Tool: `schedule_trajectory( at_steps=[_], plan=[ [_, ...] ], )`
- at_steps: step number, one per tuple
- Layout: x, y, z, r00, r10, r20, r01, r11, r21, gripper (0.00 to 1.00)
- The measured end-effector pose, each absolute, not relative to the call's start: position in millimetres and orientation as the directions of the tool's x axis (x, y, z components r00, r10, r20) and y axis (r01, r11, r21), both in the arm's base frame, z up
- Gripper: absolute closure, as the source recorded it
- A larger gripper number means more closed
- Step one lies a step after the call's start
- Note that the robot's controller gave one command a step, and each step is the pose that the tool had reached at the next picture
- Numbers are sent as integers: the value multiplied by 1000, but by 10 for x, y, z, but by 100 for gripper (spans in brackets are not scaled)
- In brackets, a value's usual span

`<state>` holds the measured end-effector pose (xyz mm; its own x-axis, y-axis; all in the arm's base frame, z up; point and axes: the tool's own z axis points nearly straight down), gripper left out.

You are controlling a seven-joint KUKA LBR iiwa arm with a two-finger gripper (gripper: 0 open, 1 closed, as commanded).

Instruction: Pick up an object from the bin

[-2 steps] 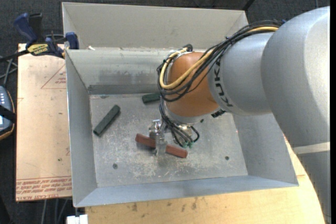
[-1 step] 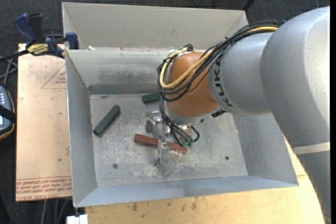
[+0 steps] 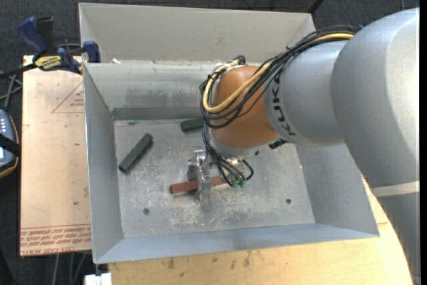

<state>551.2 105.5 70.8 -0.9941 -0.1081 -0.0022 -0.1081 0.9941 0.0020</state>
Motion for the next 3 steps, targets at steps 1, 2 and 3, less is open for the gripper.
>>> schedule_trajectory(
  at_steps=[1,2,3],
  plan=[
    [5511,1055,708,-994,-108,-2,-108,994,2,100],
    [5564,1066,1231,-994,-107,4,-107,994,1,100],
    [5565,1003,1847,-984,-177,2,-177,984,1,100]
  ],
)
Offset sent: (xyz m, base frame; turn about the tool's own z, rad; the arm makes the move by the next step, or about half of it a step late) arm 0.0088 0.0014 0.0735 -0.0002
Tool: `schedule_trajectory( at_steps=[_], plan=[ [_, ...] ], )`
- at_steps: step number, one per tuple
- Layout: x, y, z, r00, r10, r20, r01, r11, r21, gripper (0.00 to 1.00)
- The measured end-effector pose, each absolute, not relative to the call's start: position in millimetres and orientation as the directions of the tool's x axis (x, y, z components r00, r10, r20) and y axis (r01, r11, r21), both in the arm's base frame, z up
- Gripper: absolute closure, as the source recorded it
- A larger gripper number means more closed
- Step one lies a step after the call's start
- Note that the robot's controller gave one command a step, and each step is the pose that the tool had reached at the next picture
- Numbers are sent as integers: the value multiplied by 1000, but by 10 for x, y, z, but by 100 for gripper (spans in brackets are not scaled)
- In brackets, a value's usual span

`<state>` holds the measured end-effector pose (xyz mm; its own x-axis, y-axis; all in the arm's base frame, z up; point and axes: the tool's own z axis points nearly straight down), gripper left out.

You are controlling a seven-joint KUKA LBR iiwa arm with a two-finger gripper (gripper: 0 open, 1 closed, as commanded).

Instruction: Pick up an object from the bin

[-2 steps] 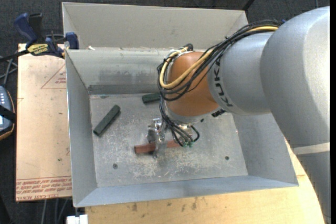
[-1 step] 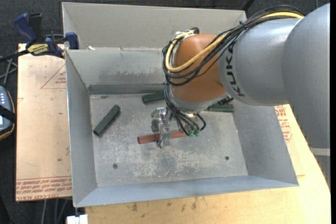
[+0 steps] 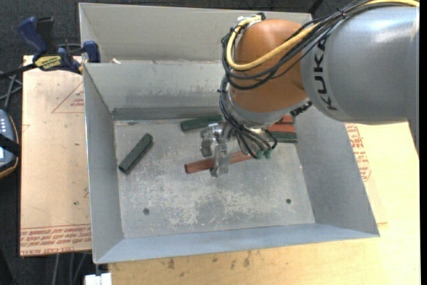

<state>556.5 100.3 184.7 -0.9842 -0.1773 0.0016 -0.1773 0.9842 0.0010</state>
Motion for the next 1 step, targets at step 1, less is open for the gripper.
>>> schedule_trajectory(
  at_steps=[1],
  plan=[
    [5499,966,2493,-991,-137,-3,-137,991,1,100]
  ],
)
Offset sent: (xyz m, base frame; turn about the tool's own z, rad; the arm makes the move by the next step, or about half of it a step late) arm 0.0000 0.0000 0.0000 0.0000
